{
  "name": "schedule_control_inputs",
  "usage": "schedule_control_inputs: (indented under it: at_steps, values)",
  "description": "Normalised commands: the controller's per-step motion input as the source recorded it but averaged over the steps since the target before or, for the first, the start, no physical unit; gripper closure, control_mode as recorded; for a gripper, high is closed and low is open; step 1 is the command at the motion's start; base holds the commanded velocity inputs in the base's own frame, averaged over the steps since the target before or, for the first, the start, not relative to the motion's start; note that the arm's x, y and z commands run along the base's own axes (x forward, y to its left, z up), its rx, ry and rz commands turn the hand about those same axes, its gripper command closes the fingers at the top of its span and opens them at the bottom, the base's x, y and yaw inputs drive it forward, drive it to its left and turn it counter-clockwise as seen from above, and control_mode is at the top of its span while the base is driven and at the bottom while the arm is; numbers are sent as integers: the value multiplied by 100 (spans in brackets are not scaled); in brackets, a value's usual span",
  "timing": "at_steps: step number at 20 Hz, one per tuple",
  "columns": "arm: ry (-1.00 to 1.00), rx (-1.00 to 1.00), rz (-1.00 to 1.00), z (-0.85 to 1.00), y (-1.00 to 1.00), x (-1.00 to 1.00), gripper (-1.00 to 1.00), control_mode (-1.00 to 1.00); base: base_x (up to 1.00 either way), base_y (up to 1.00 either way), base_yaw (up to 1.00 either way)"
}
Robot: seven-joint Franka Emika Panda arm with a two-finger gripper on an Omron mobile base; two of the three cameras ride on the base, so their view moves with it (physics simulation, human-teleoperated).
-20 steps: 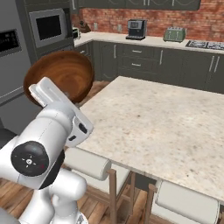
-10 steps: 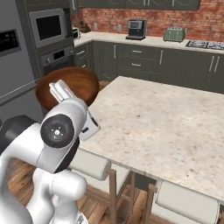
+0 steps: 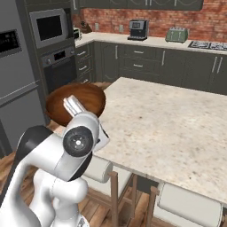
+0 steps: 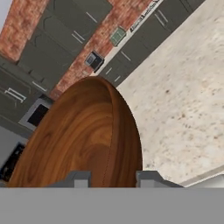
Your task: Pick up the bowls from the cabinet and place each bowl in front of a stool on the dining counter.
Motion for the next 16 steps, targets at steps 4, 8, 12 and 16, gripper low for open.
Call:
schedule_control_inputs:
  at_steps: [4, 8, 12, 16]
  values:
    - [28, 0, 0, -20, -37, 26, 100, -100, 0, 0, 0]
    - [32, 0, 0, -10, -45, 24, 100, -100, 0, 0, 0]
    - [5, 0, 0, -34, -28, 8, 100, -100, 0, 0, 0]
    - [0, 0, 0, -44, -7, 18, 100, -100, 0, 0, 0]
